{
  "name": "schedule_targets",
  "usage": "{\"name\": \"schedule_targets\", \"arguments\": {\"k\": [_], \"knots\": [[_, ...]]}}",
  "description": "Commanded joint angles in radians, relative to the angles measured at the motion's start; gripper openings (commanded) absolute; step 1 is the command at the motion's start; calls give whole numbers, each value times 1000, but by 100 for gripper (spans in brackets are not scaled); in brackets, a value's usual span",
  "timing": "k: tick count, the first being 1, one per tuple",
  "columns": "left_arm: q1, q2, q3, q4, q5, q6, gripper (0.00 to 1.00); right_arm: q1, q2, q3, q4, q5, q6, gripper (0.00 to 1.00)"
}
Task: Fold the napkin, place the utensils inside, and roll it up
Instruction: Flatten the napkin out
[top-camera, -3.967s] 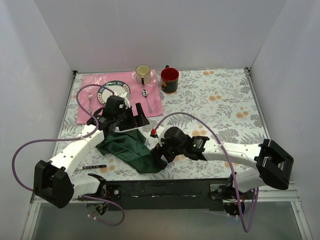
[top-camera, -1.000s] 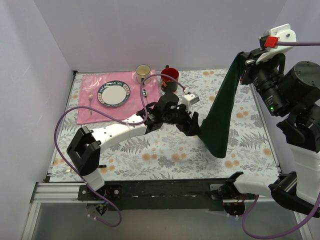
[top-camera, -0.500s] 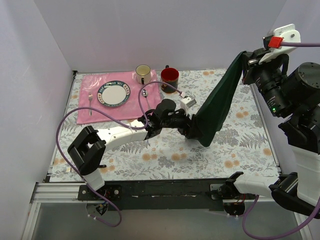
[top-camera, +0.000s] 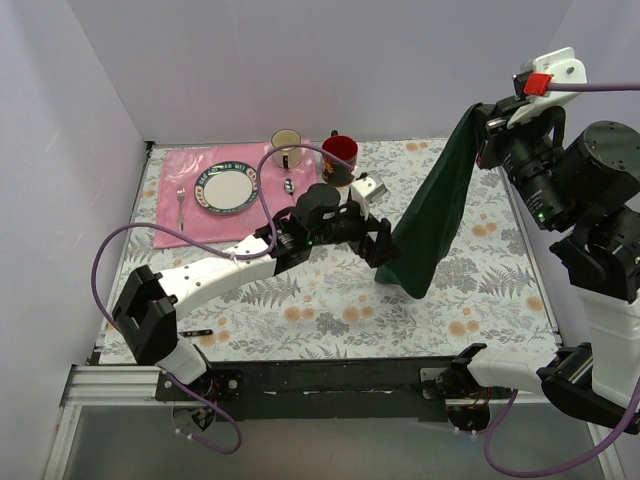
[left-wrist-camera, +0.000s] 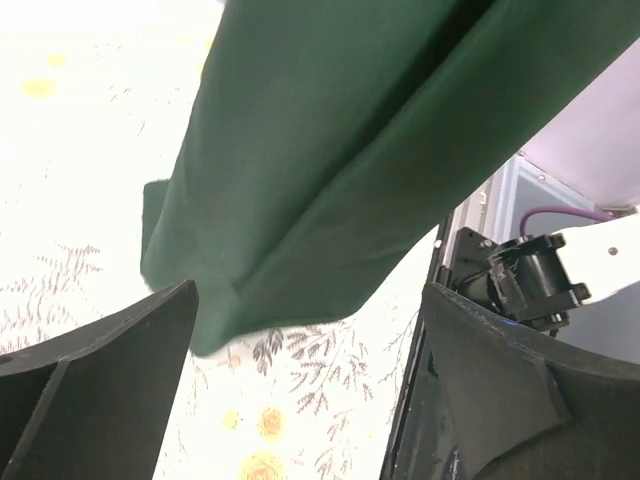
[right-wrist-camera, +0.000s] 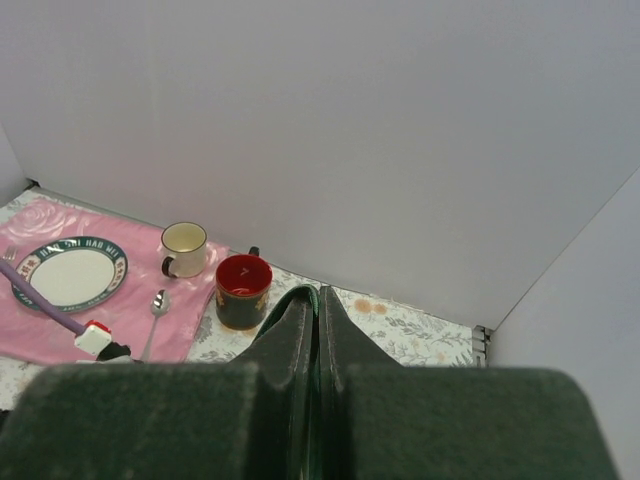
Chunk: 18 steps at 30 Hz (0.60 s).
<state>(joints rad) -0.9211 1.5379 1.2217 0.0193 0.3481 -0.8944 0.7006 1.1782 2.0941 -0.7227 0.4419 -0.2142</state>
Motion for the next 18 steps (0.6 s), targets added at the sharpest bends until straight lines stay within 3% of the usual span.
{"name": "schedule_targets", "arguments": {"k": [1,4,7,9,15,18], "knots": [[13,76,93,-70,80,32,96,-1,-14,-17,75,-15,4,1],[13,146,134,-52,192,-14,87,-3,-15,-17,71,-9,7,1],[11,156,95,17,247,-70,70,-1,-20,-19,71,-9,6,1],[4,136,47,43,261,-103,57,-1,-22,-19,71,-5,6,1],[-12,71,-34,79,250,-127,44,-1,-18,-35,75,-3,4,1],[-13,53,-57,67,243,-130,24,-3,-22,-45,78,-3,9,1]]}}
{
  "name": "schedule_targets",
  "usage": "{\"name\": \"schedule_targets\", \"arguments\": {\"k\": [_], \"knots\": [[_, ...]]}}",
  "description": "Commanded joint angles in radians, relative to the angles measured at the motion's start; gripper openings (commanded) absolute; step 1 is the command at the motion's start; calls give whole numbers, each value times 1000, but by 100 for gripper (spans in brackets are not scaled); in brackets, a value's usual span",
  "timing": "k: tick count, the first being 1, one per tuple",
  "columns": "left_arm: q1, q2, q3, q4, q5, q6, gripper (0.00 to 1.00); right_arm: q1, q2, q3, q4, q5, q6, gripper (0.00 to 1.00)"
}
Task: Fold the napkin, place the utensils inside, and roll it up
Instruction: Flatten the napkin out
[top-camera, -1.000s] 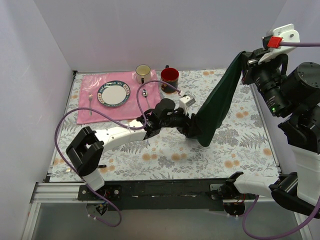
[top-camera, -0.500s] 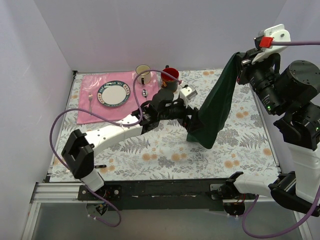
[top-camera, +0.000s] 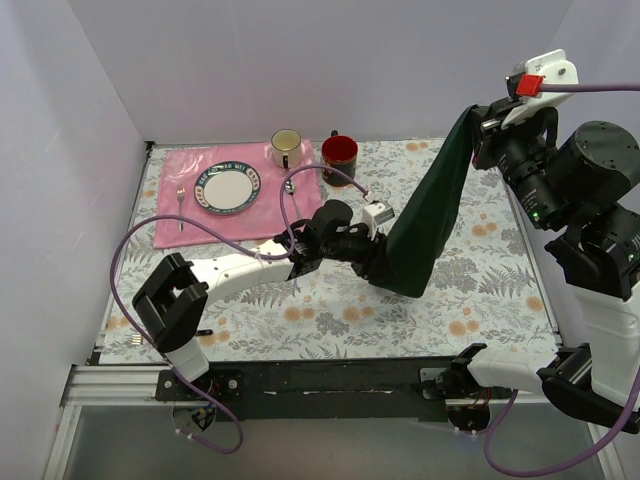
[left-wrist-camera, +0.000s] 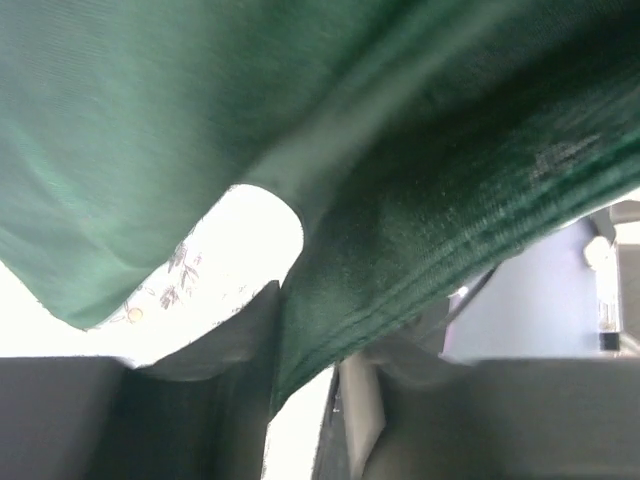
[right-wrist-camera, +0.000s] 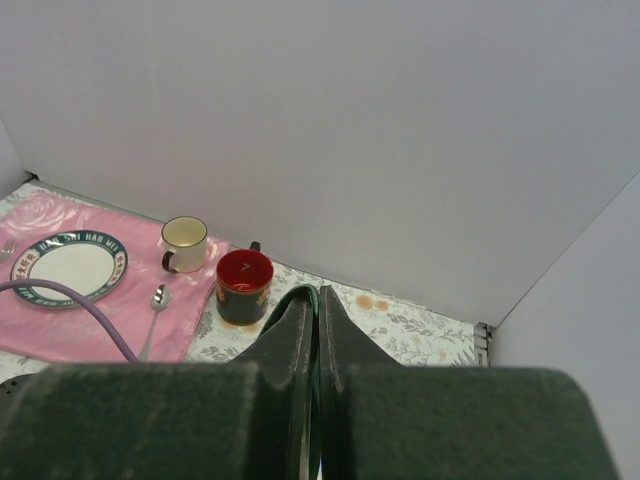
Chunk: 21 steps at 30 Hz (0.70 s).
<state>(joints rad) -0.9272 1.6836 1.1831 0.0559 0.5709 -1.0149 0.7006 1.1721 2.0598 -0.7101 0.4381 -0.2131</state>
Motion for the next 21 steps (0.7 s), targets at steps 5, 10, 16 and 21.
{"name": "schedule_targets", "arguments": {"k": [5,10,16,21], "knots": [[-7,-93,56,-112,-104,9,0,-3,-34,-39,90,31,3,1],[-5,-157,266,-431,-415,96,0,-1,-58,-38,129,68,-46,1],[-5,-223,587,-626,-473,228,0,-3,-181,-105,225,108,-132,1],[-5,-301,702,-637,-338,239,0,-1,-343,-214,259,-60,-147,1]]}}
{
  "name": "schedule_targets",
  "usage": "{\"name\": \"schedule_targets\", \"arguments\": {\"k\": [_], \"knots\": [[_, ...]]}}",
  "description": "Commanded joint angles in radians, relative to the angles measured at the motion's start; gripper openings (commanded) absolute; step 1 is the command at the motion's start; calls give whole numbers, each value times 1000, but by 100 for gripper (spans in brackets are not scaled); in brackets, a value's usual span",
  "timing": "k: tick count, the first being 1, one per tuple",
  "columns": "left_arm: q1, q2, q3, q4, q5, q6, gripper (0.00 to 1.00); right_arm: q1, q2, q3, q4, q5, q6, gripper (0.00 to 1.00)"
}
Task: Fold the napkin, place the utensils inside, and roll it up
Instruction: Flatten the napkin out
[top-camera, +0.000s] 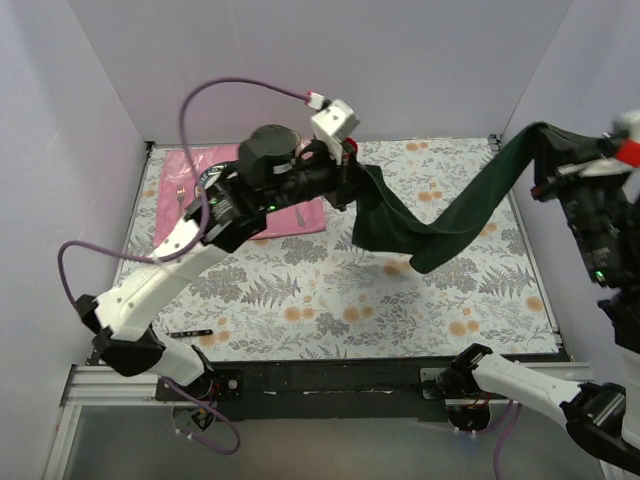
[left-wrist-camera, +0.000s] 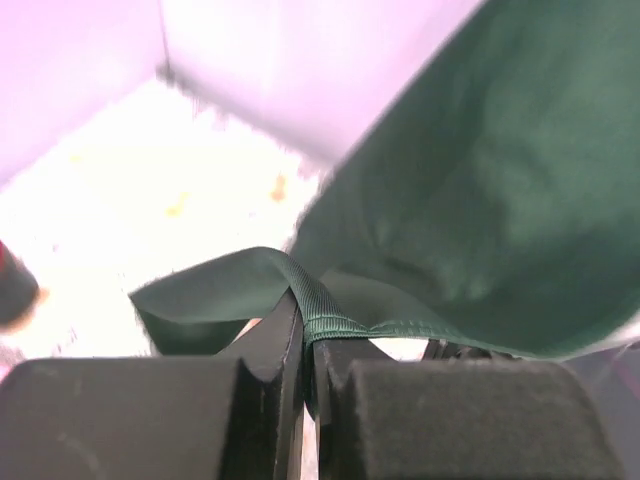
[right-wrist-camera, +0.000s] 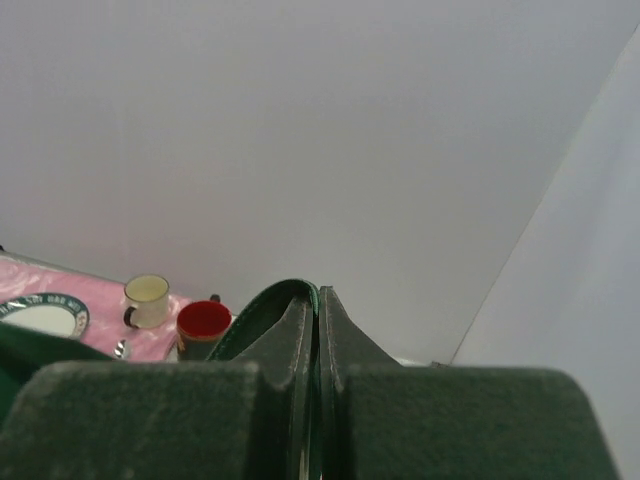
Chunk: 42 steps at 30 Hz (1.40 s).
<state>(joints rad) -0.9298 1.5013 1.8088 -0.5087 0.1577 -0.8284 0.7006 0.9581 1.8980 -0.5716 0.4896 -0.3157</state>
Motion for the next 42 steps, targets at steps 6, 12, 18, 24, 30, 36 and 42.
{"name": "schedule_targets", "arguments": {"k": [6,12,18,24,30,36,42], "knots": [[-1,-220,55,50,285,-18,0,-3,-283,-91,62,-414,32,1],[-3,-205,1,61,-12,-136,0,-3,-323,-194,33,-253,113,1],[81,66,98,-235,-308,-201,0,0,-207,-466,-28,446,224,1],[249,358,84,-262,-247,-233,0,-67,11,-742,-13,678,342,1],[255,605,145,-220,-400,-202,0,-364,264,-853,168,339,349,1],[256,706,224,-171,-460,-215,0,-502,540,-745,236,187,287,1],[256,744,288,-96,-520,-177,0,-572,818,-506,257,76,188,1]]}}
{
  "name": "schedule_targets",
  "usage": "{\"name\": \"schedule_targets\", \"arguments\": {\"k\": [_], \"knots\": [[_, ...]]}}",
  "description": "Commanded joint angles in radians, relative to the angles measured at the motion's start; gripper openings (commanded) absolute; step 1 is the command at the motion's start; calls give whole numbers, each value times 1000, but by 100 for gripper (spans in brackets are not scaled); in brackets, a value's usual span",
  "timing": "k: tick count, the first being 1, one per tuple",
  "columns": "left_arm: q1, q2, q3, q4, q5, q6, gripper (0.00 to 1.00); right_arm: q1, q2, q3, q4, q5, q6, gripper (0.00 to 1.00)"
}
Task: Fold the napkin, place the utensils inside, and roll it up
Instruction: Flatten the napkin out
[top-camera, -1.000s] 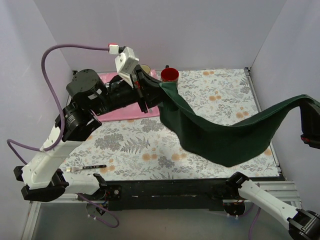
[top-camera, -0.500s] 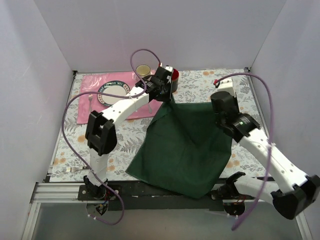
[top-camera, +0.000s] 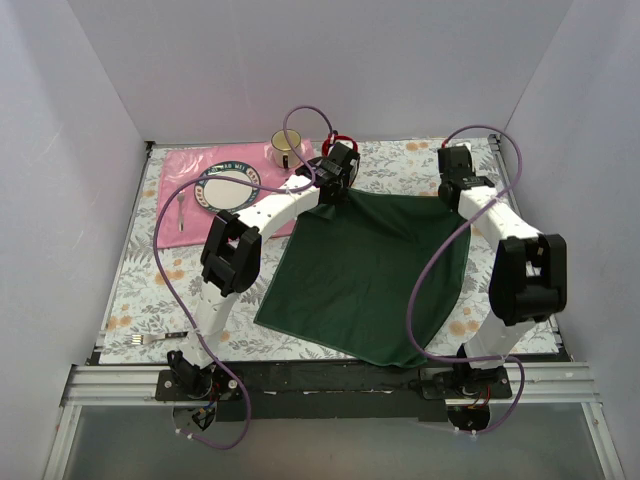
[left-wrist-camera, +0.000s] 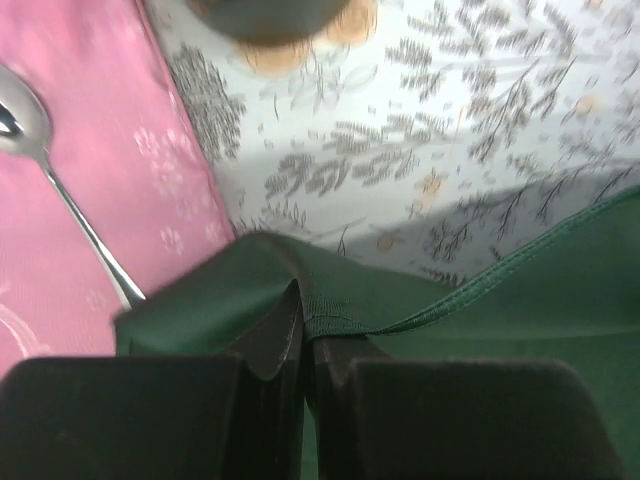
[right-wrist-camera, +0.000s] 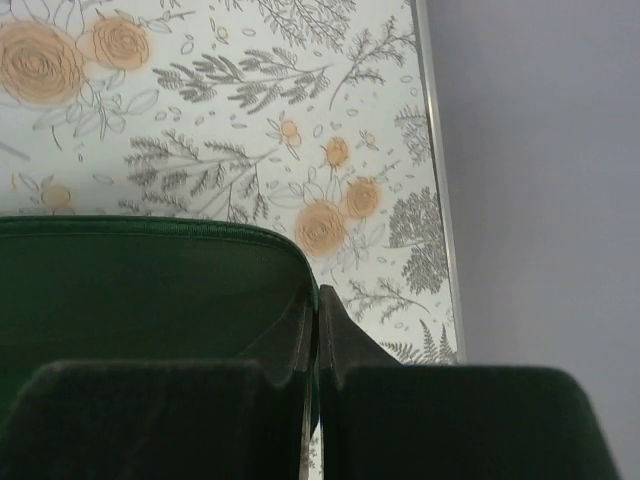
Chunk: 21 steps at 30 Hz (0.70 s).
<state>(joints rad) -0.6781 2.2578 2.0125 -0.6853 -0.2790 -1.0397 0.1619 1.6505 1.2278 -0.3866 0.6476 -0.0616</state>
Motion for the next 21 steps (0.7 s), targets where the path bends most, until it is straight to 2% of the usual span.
{"name": "schedule_targets", "arguments": {"k": [1,4,5,6,7,8,9,10,11,12,14,15,16,17,18,19,21], "knots": [[5,11,100,82,-106,44,0,-39,158,195,71,-78,-78,1],[5,51,158,90,-132,92,0,-55,274,330,43,-85,-110,1],[5,58,172,90,-144,101,4,-59,297,358,32,-98,-122,1],[5,66,184,87,-150,110,13,-62,339,410,20,-104,-124,1],[5,72,215,83,-155,127,37,-62,362,448,-18,-112,-116,12],[5,85,233,73,-176,130,44,-62,388,493,-65,-130,-98,24],[5,88,250,46,-193,132,50,-62,432,597,-186,-135,-37,48],[5,89,288,29,-213,132,55,-62,448,636,-242,-135,4,63],[-1,80,302,14,-259,138,70,-64,454,666,-288,-132,43,77],[-8,69,310,0,-284,148,79,-62,457,679,-335,-138,118,89],[-37,34,287,-8,-334,184,85,-62,448,707,-502,-179,198,91],[-49,-19,267,-11,-356,179,86,-62,389,669,-512,-199,225,92],[-58,-52,243,-14,-344,170,87,-62,335,501,-456,-224,259,91],[-76,-84,168,-17,-332,137,88,-62,274,411,-407,-285,267,91],[-86,-166,125,-7,-281,119,89,-62,147,306,-362,-311,278,94],[-98,-205,67,6,-250,104,89,-62,88,153,-289,-366,307,94],[-133,-315,-70,26,-107,46,87,-62,-61,14,-250,-439,334,92]]}}
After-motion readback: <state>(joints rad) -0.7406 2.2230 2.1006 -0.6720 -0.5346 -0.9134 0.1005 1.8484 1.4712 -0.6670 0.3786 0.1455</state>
